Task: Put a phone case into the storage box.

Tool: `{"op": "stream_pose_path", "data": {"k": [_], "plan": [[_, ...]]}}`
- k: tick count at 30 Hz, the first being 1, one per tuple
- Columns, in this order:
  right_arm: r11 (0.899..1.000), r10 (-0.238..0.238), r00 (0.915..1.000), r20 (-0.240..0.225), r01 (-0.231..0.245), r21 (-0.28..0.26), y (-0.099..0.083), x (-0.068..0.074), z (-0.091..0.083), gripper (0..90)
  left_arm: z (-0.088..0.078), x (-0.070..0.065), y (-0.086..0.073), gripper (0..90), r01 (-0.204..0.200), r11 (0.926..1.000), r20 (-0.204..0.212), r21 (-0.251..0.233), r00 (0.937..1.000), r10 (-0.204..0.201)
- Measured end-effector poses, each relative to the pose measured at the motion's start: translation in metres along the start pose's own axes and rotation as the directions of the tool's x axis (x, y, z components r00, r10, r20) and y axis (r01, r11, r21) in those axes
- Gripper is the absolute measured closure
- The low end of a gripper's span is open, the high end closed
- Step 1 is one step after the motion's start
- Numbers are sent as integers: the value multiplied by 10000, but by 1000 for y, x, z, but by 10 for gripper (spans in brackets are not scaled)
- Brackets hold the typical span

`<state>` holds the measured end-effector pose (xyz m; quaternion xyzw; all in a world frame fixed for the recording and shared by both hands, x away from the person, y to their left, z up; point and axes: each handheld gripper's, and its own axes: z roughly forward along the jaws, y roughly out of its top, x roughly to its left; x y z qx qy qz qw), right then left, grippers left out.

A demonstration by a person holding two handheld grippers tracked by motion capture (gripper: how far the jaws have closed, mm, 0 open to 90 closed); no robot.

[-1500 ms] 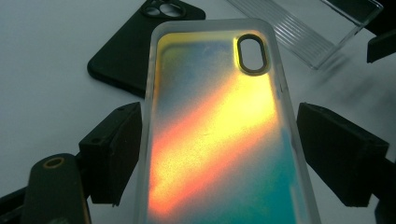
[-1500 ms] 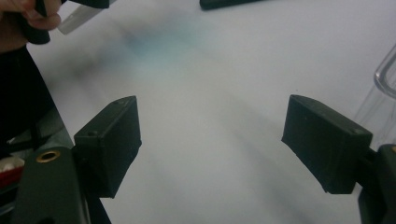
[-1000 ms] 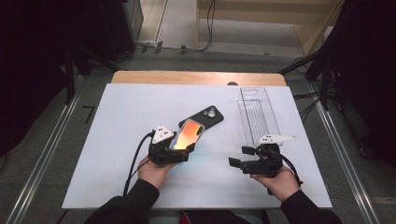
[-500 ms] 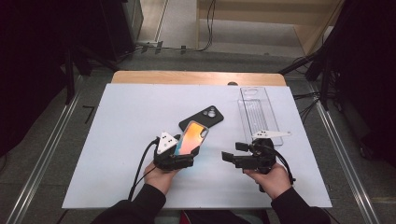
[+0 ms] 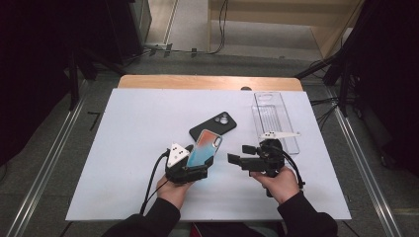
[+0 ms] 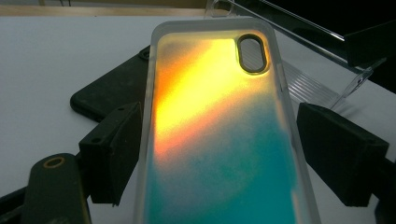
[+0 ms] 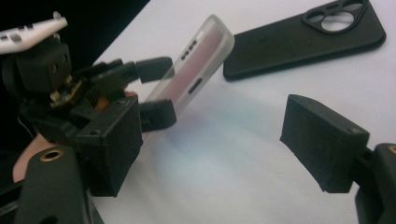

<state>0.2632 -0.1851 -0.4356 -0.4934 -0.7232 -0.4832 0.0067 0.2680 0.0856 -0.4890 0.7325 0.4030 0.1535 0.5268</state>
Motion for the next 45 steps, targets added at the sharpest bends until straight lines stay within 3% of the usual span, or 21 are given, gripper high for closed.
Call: {"op": "stream_pose_path", "data": {"k": [5, 11, 18, 23, 29, 34, 38, 41, 45], "plan": [[9993, -53, 10000, -25, 52, -369, 5, 3, 6, 186, -1, -5, -2, 171, -128, 9995, 0, -273, 9999, 128], [9992, 239, 9996, -169, -244, -330, 10, 4, 18, 194, -2, -12, -6, 171, -809, 9944, -166, -680, 9967, 799], [9960, 653, 9972, -351, -673, -580, 14, 3, 26, 223, -3, -15, -6, 171, -769, 9933, -135, -858, 9970, 760], [9938, 970, 9940, -496, -995, -502, 18, 1, 31, 307, -5, -18, -8, 171, -594, 9936, -27, -962, 9982, 595], [9909, 1242, 9909, -518, -1266, -447, 19, -1, 40, 330, -7, -21, -7, 171, -526, 9934, 47, -1015, 9986, 533], [9861, 1638, 9849, -565, -1650, -180, 20, -1, 46, 426, -6, -23, -7, 171, -448, 9939, 95, -1005, 9989, 460], [9795, 2007, 9781, -557, -2014, -71, 22, -2, 48, 599, -7, -23, -6, 171, -187, 9951, 224, -971, 9995, 210], [9792, 2020, 9776, -591, -2027, -72, 23, -3, 47, 708, -7, -23, -6, 170, -67, 9955, 296, -943, 9995, 95], [9773, 2102, 9745, -780, -2116, -97, 24, -2, 46, 729, -7, -23, -6, 171, -117, 9952, 284, -967, 9995, 145]]}}
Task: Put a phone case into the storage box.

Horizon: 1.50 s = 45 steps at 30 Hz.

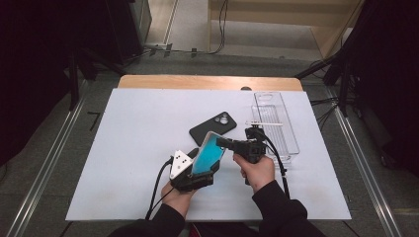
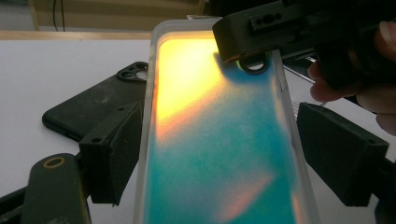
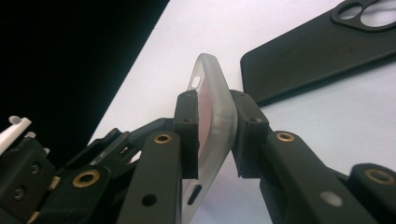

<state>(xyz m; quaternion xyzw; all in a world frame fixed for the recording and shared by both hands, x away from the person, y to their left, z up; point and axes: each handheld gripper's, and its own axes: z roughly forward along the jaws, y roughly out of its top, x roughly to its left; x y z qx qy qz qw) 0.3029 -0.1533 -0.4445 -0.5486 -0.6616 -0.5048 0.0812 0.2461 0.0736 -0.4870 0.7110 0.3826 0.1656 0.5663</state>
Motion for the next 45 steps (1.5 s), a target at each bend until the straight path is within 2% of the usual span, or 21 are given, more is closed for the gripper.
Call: {"op": "stream_pose_path", "data": {"k": [7, 14, 17, 20, 24, 27, 31, 33, 37, 38, 42, 43, 45], "plan": [[9999, 119, 9998, -181, -120, -73, 2, 3, -5, 745, 0, 1, 1, 170, 27, 10000, 225, -86, 9997, -25], [9999, -44, 9998, -211, 46, 105, 3, 7, -5, 767, 4, -1, 4, 164, 81, 9980, 262, 622, 9996, -98], [9996, -160, 9996, -211, 165, 222, 2, 8, -5, 769, 6, 3, 8, 151, 640, 9904, 607, 1229, 9956, -719], [9994, -253, 9995, -209, 258, 215, 3, 9, -6, 770, 6, 6, 9, 126, 800, 9883, 620, 1300, 9941, -886], [9992, -376, 9992, -157, 378, 102, 5, 10, -9, 771, 4, 3, 15, 125, 611, 9867, 522, 1506, 9962, -697], [9989, -477, 9989, -4, 477, 33, 6, 11, -12, 771, 2, 3, 18, 125, 632, 9829, 557, 1729, 9957, -739], [9979, -632, 9978, 191, 635, -160, 9, 10, -17, 771, 0, 4, 22, 126, 404, 9781, 805, 2041, 9951, -579], [9958, -884, 9954, 375, 892, -215, 10, 11, -19, 770, -1, 5, 26, 131, 205, 9746, 911, 2228, 9950, -417], [9881, -1520, 9861, 678, 1531, -117, 11, 16, -20, 770, -1, 9, 32, 134, 266, 9694, 1063, 2442, 9929, -540], [9859, -1659, 9836, 708, 1669, -85, 11, 17, -20, 770, -2, 12, 33, 134, 236, 9650, 1124, 2611, 9922, -546], [9734, -2273, 9703, 832, 2290, -112, 11, 20, -22, 770, -2, 18, 37, 144, -5, 9561, 1473, 2930, 9881, -446], [9690, -2444, 9658, 864, 2466, -146, 11, 20, -23, 770, -2, 21, 39, 145, 25, 9503, 1573, 3113, 9861, -541], [9638, -2638, 9598, 962, 2663, -143, 12, 20, -23, 770, -2, 24, 40, 145, 95, 9442, 1699, 3292, 9830, -691]]}}
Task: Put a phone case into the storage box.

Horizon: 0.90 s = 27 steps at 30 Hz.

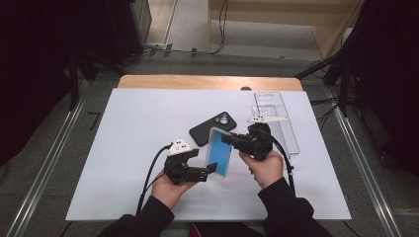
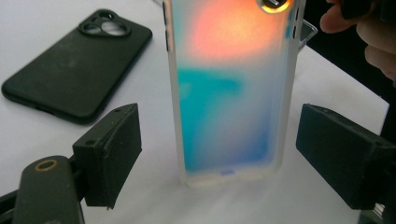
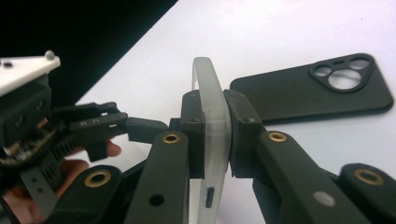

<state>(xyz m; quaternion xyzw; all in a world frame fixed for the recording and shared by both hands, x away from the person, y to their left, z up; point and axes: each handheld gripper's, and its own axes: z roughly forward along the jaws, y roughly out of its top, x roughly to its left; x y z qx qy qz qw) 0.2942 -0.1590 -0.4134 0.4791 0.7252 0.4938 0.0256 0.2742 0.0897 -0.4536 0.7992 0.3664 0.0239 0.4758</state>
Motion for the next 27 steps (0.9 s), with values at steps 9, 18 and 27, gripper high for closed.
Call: {"op": "stream_pose_path", "data": {"k": [9, 18, 27], "plan": [[9970, -770, 9968, -209, 773, 109, -1, -5, -3, 770, -9, 10, 8, 144, -13, 9991, 511, 419, 9987, -9], [9955, -940, 9922, -822, 944, 20, -2, -15, -16, 769, -15, 17, 13, 145, -99, 9963, 1199, 857, 9928, -4], [9878, -1515, 9790, -1363, 1549, 146, -5, -17, -19, 769, -20, 21, 20, 145, -343, 9920, 1434, 1218, 9895, 166]]}}
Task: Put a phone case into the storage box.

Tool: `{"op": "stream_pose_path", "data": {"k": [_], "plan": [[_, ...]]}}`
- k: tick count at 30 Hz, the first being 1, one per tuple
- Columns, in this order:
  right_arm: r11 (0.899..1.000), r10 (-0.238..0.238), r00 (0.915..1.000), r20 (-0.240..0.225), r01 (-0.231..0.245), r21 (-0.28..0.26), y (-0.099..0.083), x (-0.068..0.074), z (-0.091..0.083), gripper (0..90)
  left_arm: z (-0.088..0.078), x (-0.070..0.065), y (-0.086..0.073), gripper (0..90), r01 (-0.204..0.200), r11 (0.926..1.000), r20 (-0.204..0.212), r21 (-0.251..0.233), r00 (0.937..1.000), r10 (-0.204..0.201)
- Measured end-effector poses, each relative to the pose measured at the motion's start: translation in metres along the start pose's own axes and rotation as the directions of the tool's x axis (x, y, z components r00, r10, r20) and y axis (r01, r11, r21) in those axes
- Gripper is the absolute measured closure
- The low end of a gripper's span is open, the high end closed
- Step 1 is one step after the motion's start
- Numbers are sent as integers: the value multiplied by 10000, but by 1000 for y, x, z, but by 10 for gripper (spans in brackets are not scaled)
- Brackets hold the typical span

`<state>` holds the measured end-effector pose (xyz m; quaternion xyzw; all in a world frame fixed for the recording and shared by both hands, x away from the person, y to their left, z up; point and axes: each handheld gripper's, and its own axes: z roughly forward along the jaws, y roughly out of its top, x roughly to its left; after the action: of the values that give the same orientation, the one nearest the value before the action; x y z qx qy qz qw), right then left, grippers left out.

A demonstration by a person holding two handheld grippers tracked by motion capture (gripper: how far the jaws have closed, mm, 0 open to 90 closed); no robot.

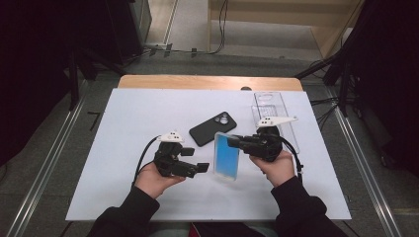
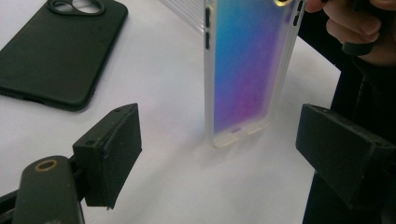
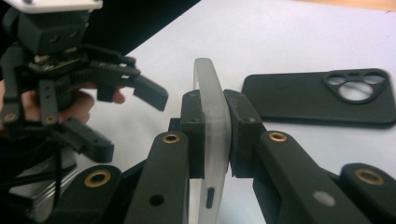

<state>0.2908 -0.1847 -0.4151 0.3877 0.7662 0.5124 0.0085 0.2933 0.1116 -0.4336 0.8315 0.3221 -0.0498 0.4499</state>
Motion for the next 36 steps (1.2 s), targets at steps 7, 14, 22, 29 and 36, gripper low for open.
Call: {"op": "stream_pose_path", "data": {"k": [7, 14, 22, 29, 36], "plan": [[9980, -544, 9972, -514, 560, 303, -1, 4, 2, 769, -4, 3, 3, 146, -179, 9998, 350, -19, 9992, 180], [9938, -911, 9916, -920, 964, 547, -2, 11, 9, 768, -6, 6, 7, 157, -407, 9992, 657, 19, 9970, 405], [9885, -1345, 9830, -1246, 1419, 526, -4, 13, 12, 768, -9, 9, 14, 173, -842, 9964, 1132, -107, 9899, 849], [9837, -1580, 9755, -1527, 1690, 618, -3, 14, 13, 768, -14, 12, 19, 218, -1134, 9935, 1377, -141, 9839, 1142], [9806, -1676, 9680, -1867, 1832, 695, -2, 16, 15, 767, -15, 14, 23, 227, -1468, 9891, 1746, 111, 9743, 1426]]}}
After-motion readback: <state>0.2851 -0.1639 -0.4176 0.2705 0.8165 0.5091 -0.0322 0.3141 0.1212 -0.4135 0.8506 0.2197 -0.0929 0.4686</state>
